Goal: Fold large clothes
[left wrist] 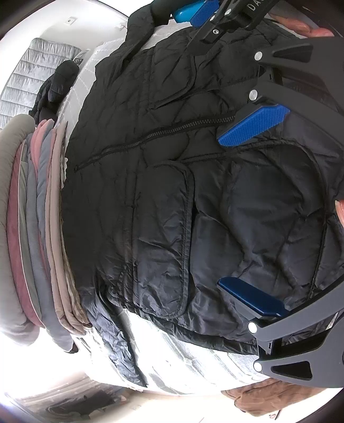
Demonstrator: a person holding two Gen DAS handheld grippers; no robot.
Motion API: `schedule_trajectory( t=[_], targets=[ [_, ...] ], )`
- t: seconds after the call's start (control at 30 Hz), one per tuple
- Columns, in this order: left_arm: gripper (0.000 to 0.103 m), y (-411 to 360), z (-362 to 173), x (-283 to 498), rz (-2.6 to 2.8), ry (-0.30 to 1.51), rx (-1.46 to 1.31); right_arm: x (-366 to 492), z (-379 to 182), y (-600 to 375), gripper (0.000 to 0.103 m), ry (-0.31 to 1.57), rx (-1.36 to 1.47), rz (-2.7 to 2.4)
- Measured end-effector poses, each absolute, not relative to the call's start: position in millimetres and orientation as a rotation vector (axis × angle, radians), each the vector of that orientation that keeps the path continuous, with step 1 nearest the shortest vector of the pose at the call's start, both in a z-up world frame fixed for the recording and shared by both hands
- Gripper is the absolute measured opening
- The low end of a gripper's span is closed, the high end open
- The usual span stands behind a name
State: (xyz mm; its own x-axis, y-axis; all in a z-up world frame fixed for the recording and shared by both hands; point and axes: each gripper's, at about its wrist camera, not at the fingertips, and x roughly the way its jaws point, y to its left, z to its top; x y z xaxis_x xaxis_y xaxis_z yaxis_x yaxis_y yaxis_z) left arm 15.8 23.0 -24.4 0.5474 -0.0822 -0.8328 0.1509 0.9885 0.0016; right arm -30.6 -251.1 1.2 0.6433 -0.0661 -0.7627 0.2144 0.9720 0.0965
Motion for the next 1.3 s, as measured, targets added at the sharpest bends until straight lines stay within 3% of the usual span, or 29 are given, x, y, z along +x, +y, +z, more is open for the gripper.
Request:
schedule_trajectory(
  t=[0.93,1.3],
  targets=[
    [0.096,42.8,-28.0,18.3,-0.093,0.986,0.058,-27.3,-3.6,-246.1,0.097,0.84,0.131,-0.195],
    [0.096,98.6,-14.7,27.0,-0.119,1.005,-0.052,-25.3,-3.2,-263.0,0.097,0.852,0.228,-0.149]
  ],
)
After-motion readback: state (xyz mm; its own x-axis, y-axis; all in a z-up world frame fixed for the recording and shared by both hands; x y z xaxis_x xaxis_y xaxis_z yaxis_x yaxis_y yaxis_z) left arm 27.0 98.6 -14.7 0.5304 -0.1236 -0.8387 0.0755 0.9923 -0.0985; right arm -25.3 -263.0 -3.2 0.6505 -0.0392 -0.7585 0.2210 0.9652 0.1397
